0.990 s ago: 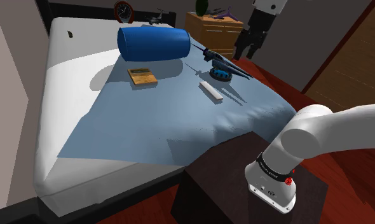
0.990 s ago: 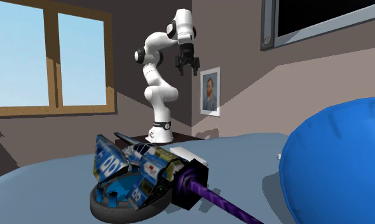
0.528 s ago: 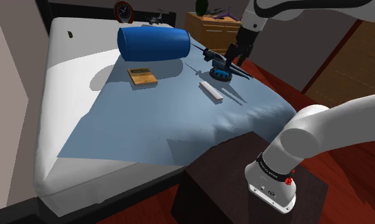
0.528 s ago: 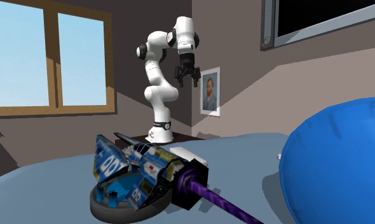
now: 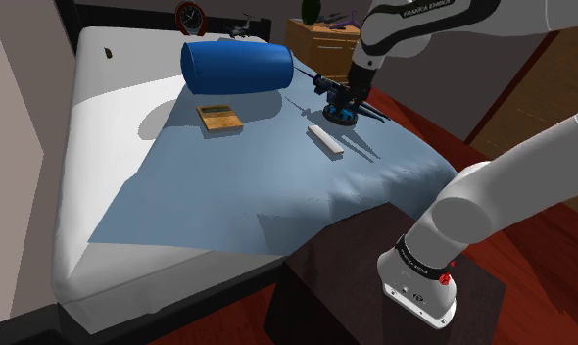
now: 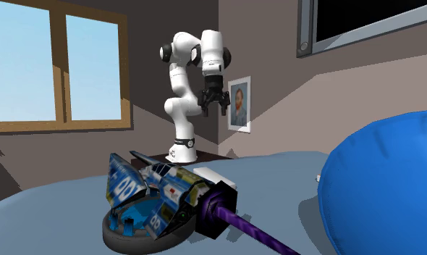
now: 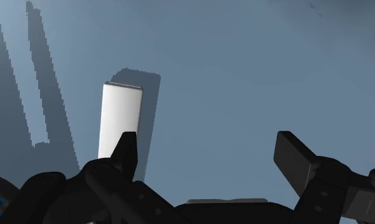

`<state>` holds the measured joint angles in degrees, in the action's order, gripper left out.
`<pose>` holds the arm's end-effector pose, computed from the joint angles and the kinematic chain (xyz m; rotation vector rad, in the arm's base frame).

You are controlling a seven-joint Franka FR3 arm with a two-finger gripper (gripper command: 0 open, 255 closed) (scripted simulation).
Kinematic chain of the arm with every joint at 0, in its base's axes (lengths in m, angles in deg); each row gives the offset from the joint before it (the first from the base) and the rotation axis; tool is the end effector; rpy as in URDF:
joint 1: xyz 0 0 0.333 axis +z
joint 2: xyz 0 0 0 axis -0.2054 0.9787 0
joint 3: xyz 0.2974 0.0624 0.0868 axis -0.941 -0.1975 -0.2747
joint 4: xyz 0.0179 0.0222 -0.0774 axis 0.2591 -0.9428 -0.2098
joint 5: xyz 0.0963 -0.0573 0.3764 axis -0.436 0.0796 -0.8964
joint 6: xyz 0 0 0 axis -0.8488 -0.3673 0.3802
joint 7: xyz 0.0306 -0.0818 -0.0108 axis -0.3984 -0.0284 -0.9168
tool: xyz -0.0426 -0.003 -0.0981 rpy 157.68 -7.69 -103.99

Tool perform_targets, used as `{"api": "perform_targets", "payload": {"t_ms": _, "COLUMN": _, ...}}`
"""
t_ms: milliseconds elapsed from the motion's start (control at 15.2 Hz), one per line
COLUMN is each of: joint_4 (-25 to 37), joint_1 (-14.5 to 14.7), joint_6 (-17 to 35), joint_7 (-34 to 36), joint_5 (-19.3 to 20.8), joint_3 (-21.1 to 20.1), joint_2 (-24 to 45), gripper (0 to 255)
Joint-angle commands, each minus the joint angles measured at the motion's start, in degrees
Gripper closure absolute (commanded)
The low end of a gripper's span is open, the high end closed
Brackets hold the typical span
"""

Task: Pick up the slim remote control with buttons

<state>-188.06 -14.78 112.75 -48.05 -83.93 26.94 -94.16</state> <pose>0.4177 -0.1359 0.4424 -3.1114 0.1136 -0.0408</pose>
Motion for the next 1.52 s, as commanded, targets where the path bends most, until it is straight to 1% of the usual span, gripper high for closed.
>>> {"api": "perform_targets", "payload": {"t_ms": 0, "joint_4": 0.87, "joint_1": -0.04, "joint_6": 3.42, "joint_7": -1.51, "joint_5": -0.32, "joint_3": 1.14, "joint_2": 4.34, "gripper": 0}}
{"api": "perform_targets", "payload": {"t_ms": 264, "joint_4": 4.03, "joint_1": -0.18, "joint_6": 8.72, "joint_7": -4.82, "joint_5": -1.99, "joint_3": 3.04, "joint_2": 13.12, "gripper": 0}}
{"api": "perform_targets", "payload": {"t_ms": 528, "joint_4": 8.38, "joint_1": -0.72, "joint_6": 13.00, "joint_7": -8.56, "joint_5": -4.81, "joint_3": 4.26, "joint_2": 22.23, "gripper": 0}}
{"api": "perform_targets", "payload": {"t_ms": 726, "joint_4": 12.42, "joint_1": -1.67, "joint_6": 15.44, "joint_7": -11.41, "joint_5": -7.36, "joint_3": 4.51, "joint_2": 29.15, "gripper": 0}}
{"api": "perform_targets", "payload": {"t_ms": 990, "joint_4": 18.82, "joint_1": -3.69, "joint_6": 17.64, "joint_7": -14.79, "joint_5": -10.60, "joint_3": 3.98, "joint_2": 38.31, "gripper": 0}}
{"api": "perform_targets", "payload": {"t_ms": 1056, "joint_4": 19.55, "joint_1": -3.98, "joint_6": 17.81, "joint_7": -15.08, "joint_5": -10.88, "joint_3": 3.85, "joint_2": 39.24, "gripper": 0}}
{"api": "perform_targets", "payload": {"t_ms": 1452, "joint_4": 19.09, "joint_1": -4.64, "joint_6": 21.50, "joint_7": -16.13, "joint_5": -12.51, "joint_3": 2.96, "joint_2": 42.62, "gripper": 0}}
